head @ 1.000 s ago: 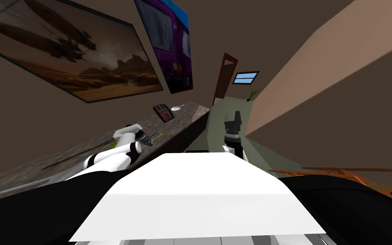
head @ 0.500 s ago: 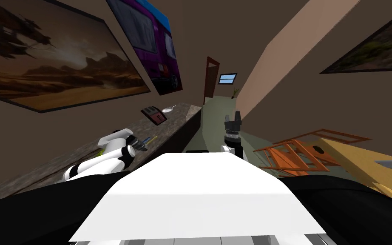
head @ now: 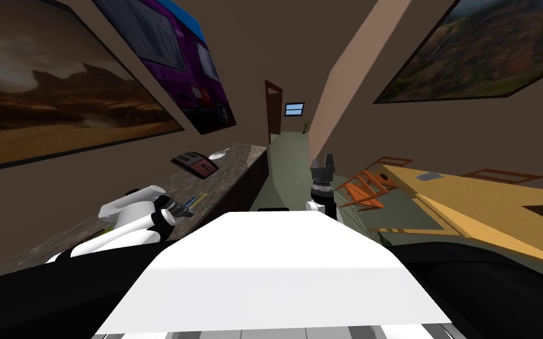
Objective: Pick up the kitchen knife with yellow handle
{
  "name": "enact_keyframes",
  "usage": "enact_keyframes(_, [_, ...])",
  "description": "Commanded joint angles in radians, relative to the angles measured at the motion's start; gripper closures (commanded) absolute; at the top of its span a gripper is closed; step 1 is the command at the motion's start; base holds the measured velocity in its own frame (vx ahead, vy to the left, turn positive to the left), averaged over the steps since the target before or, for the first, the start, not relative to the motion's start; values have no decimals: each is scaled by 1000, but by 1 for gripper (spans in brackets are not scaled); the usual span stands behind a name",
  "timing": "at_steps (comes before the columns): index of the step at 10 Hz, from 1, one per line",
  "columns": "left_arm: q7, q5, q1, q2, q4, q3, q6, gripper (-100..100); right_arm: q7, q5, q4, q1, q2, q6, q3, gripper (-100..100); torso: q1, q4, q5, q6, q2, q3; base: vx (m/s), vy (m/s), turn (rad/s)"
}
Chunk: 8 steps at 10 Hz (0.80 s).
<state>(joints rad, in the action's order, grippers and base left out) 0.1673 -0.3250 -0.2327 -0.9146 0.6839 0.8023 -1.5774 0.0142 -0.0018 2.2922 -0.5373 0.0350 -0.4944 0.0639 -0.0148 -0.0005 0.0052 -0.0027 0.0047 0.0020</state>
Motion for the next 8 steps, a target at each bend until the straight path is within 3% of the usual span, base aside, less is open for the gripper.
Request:
enact_keyframes(1, [-5, 4, -7, -21, -50, 17, 24, -100, 0, 0, 0, 0, 0, 0, 0, 0, 0, 0, 0, 0, 0, 0, -82, -3, -344])
enact_keyframes(2, [-5, 4, -7, -21, -55, 17, 24, -100, 0, 0, 0, 0, 0, 0, 0, 0, 0, -1, 0, 0, -3, -2, -16, -9, -101])
enact_keyframes(3, [24, 8, 46, -60, -71, 66, 34, -100, 0, 0, 0, -1, 0, 0, 0, 0, 0, -2, 0, -1, -7, -4, -108, -61, -386])
enact_keyframes(4, [24, 8, 53, -60, -71, 94, 34, -100, 0, 0, 0, 0, 0, 0, 0, 0, 2, -1, 0, 0, -3, -2, -150, -51, -394])
enact_keyframes(6, [20, 7, 50, -61, -75, 89, 35, -100, 0, 0, 0, 0, 0, 0, 0, 0, 0, -1, 0, 0, -4, -2, -56, -2, -198])
enact_keyframes(7, [21, 7, 50, -61, -75, 90, 36, 100, 0, 0, 0, -1, 0, 0, 0, 0, -2, -1, 1, -2, -7, -4, -7, -1, 12])
enact_keyframes(8, [21, 7, 50, -61, -75, 90, 36, 100, 0, 0, 0, -1, 0, 0, 0, 0, -2, -2, 1, -1, -9, -5, 0, 0, 0])
